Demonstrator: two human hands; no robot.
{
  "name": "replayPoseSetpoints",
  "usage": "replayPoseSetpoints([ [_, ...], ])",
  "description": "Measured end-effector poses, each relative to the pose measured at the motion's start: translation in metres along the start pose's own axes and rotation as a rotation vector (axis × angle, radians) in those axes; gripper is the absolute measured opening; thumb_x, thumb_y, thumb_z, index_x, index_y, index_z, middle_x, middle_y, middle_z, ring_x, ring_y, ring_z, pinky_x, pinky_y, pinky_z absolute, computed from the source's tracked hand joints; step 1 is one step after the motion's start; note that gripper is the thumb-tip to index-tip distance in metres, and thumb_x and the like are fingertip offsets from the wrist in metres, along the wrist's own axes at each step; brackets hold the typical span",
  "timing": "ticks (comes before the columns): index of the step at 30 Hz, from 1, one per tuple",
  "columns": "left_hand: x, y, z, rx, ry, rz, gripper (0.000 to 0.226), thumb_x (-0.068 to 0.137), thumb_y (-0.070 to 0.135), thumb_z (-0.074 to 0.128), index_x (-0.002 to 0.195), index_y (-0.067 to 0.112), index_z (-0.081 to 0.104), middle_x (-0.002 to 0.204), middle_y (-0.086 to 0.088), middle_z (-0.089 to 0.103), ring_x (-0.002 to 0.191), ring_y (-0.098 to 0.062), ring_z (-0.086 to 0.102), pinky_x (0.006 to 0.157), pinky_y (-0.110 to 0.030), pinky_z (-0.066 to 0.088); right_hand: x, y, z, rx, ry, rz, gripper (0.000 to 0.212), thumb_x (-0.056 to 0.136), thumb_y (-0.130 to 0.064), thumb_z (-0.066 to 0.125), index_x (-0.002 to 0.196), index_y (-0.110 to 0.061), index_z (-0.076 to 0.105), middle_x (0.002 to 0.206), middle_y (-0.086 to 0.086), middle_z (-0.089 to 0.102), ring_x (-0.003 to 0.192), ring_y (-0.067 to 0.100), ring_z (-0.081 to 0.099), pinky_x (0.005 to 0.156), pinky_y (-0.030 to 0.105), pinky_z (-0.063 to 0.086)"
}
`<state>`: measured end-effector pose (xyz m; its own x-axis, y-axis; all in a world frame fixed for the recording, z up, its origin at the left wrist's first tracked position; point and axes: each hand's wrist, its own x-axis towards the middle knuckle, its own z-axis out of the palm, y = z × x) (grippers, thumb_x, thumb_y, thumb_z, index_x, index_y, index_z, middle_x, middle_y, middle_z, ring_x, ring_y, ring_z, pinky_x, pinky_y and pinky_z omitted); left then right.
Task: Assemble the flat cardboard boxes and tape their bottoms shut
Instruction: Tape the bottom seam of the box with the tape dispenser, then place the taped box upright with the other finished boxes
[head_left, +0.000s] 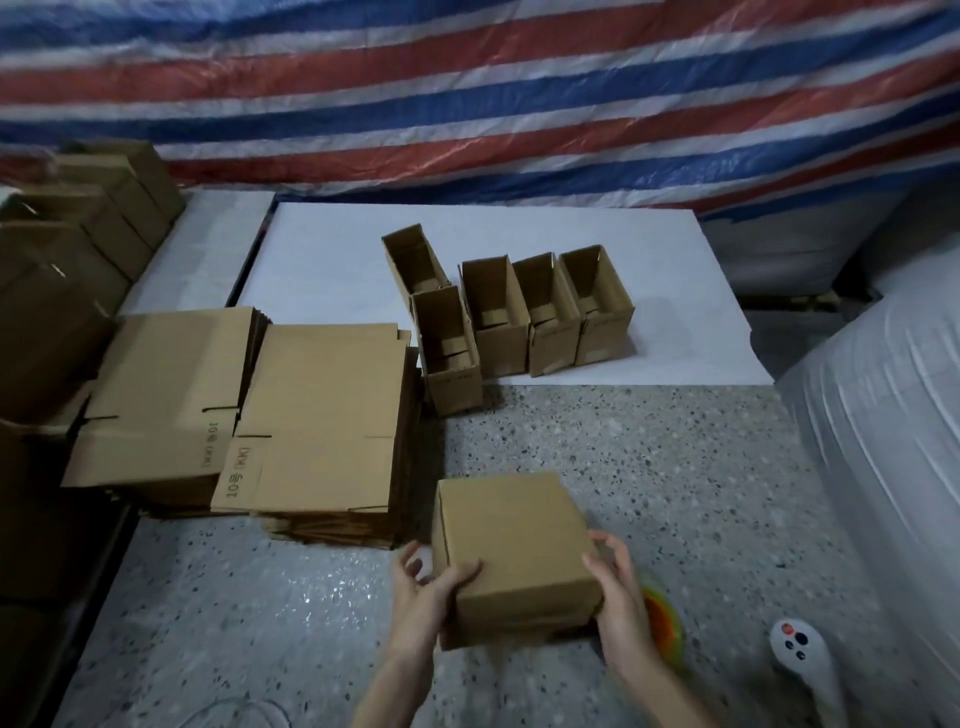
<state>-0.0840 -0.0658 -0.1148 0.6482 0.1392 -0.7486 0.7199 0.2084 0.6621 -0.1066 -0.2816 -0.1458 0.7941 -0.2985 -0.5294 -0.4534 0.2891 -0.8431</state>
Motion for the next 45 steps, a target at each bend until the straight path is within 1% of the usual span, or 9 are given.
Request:
replayPoseSetpoints([
  [5, 0.021, 0.022, 0.018, 0.070, -0.044, -0.084, 0.096, 0.056, 0.036, 0.092, 0.134, 0.017, 0.040, 0.116, -0.007, 0.061, 0.104, -0.025, 0.061, 0.084, -0.044, 0.052, 0.028, -0.029, -0.002, -0.285, -0.094, -0.060, 0.047, 0.095, 0.003, 0.054, 0.120, -0.037, 0.061, 0.134, -0.004, 0.063, 0.124, 0.018, 0.057, 0.098, 0.040, 0.050],
  [8, 0.028, 0.014, 0.034, 0.267, 0.084, 0.310, 0.131, 0.045, 0.027, 0.100, 0.150, 0.010, 0.023, 0.132, -0.002, 0.046, 0.123, -0.019, 0.047, 0.109, -0.042, 0.042, 0.033, -0.044, 0.007, -0.688, 0.001, -0.137, 0.054, 0.088, -0.050, 0.068, 0.138, -0.044, 0.050, 0.139, -0.008, 0.046, 0.127, 0.013, 0.046, 0.108, 0.044, 0.044],
  [10, 0.031, 0.002, 0.046, 0.433, 0.128, 0.508, 0.143, 0.042, 0.030, 0.102, 0.152, 0.009, 0.015, 0.134, 0.009, 0.026, 0.127, -0.007, 0.028, 0.113, -0.026, 0.029, 0.035, -0.047, 0.020, -0.684, -0.050, -0.154, 0.087, 0.068, -0.086, 0.062, 0.144, -0.050, 0.039, 0.137, -0.013, 0.042, 0.126, 0.010, 0.043, 0.108, 0.043, 0.041],
  [12, 0.034, -0.013, 0.056, 0.488, 0.067, 0.556, 0.143, 0.044, 0.037, 0.101, 0.152, 0.015, 0.011, 0.133, 0.018, 0.019, 0.127, -0.003, 0.024, 0.111, -0.017, 0.025, 0.039, -0.042, 0.037, -0.502, -0.154, -0.048, 0.100, 0.059, -0.090, 0.066, 0.146, -0.054, 0.032, 0.143, -0.015, 0.049, 0.130, 0.013, 0.047, 0.113, 0.049, 0.037],
  [17, 0.049, -0.029, 0.064, 0.395, -0.189, 0.319, 0.072, 0.069, 0.027, 0.087, 0.121, 0.025, 0.038, 0.126, -0.011, 0.055, 0.106, -0.009, 0.062, 0.090, -0.034, 0.057, 0.063, -0.024, 0.053, -0.372, -0.086, 0.147, 0.085, 0.075, -0.076, 0.065, 0.149, -0.052, 0.032, 0.146, -0.007, 0.049, 0.131, 0.021, 0.049, 0.111, 0.047, 0.039],
  [22, 0.066, 0.008, 0.082, 0.247, -0.195, 0.020, 0.037, 0.093, 0.049, 0.063, 0.113, 0.023, 0.048, 0.114, -0.001, 0.058, 0.099, -0.014, 0.058, 0.075, -0.036, 0.051, 0.094, -0.023, 0.045, -0.555, 0.035, 0.173, 0.053, 0.104, -0.029, 0.047, 0.153, -0.038, 0.032, 0.157, 0.002, 0.039, 0.140, 0.028, 0.041, 0.113, 0.045, 0.039],
  [26, 0.091, 0.039, 0.110, 0.309, -0.143, 0.080, 0.028, 0.100, 0.028, 0.059, 0.122, 0.012, 0.050, 0.123, -0.011, 0.058, 0.110, -0.027, 0.058, 0.102, -0.050, 0.049, 0.121, -0.034, 0.049, -0.411, 0.155, 0.246, 0.052, 0.104, -0.025, 0.048, 0.154, -0.031, 0.035, 0.152, 0.009, 0.043, 0.124, 0.037, 0.055, 0.077, 0.050, 0.062],
  [31, 0.124, 0.071, 0.130, 0.235, -0.116, 0.114, 0.022, 0.100, 0.035, 0.059, 0.116, 0.021, 0.056, 0.110, -0.001, 0.063, 0.095, -0.014, 0.062, 0.100, -0.046, 0.052, 0.167, -0.055, 0.067, -0.313, 0.198, 0.245, 0.053, 0.103, -0.029, 0.051, 0.154, -0.031, 0.034, 0.153, 0.011, 0.040, 0.111, 0.042, 0.062, 0.052, 0.039, 0.061],
  [45, 0.139, 0.105, 0.105, 0.040, -0.072, -0.002, 0.011, 0.102, 0.029, 0.053, 0.103, 0.023, 0.063, 0.108, -0.003, 0.069, 0.098, -0.022, 0.068, 0.090, -0.037, 0.056, 0.263, -0.114, 0.147, -0.189, 0.254, 0.232, 0.052, 0.103, -0.013, 0.046, 0.153, -0.026, 0.036, 0.155, 0.012, 0.037, 0.129, 0.041, 0.050, 0.069, 0.046, 0.063],
])
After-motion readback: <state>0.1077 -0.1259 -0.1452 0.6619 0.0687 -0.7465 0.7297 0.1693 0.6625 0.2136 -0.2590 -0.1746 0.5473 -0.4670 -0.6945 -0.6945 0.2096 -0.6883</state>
